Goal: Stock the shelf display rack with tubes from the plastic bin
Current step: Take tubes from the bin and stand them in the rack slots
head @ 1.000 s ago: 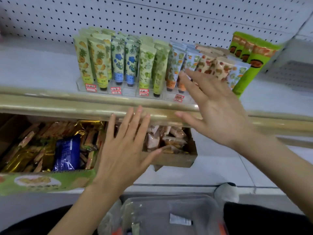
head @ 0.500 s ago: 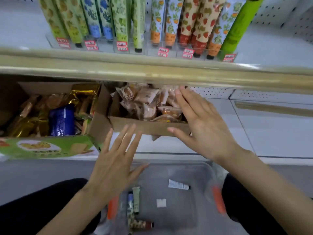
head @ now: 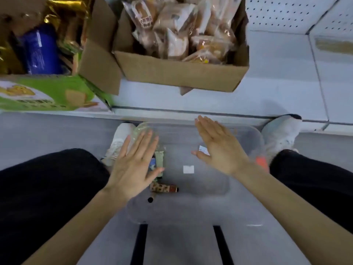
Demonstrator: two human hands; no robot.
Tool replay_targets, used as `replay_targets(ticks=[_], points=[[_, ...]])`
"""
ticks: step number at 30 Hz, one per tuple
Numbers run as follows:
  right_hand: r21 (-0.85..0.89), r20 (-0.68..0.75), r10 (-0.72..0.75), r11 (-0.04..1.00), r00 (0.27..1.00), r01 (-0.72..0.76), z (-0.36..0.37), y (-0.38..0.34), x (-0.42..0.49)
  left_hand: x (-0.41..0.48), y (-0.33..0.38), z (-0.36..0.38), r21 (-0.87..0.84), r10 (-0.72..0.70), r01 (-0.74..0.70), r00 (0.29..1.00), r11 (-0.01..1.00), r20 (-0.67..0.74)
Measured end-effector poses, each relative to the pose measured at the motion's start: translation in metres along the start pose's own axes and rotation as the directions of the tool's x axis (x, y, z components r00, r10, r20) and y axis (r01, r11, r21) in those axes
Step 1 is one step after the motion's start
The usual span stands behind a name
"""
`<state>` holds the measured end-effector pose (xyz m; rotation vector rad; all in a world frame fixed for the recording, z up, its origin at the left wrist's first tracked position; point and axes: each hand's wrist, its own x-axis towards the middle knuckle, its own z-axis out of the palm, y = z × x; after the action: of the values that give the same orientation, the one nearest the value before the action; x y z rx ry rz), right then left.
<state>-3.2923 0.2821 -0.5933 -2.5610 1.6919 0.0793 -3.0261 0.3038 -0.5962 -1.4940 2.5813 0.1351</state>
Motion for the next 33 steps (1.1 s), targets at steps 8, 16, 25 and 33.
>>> replay_targets(ticks=[8,16,25,33], points=[[0.125,-0.059,0.024,0.992,0.998,-0.016,0.082,-0.003,-0.015,-0.020,-0.010,0.054,-0.133,-0.290,0.287,0.957,0.949,-0.004],[0.052,0.249,0.006,0.998,0.968,-0.019,0.154,0.028,-0.033,-0.021,-0.007,0.064,-0.354,-0.328,0.305,0.944,0.884,-0.006],[0.158,0.429,0.200,0.943,0.881,-0.292,0.199,0.054,-0.034,-0.022,-0.005,0.069,-0.448,-0.358,0.309,0.933,0.839,-0.028],[0.362,0.407,0.633,0.550,0.658,-0.753,0.208,0.011,-0.029,-0.021,-0.003,0.068,-0.639,-0.369,0.267,0.929,0.722,-0.029]])
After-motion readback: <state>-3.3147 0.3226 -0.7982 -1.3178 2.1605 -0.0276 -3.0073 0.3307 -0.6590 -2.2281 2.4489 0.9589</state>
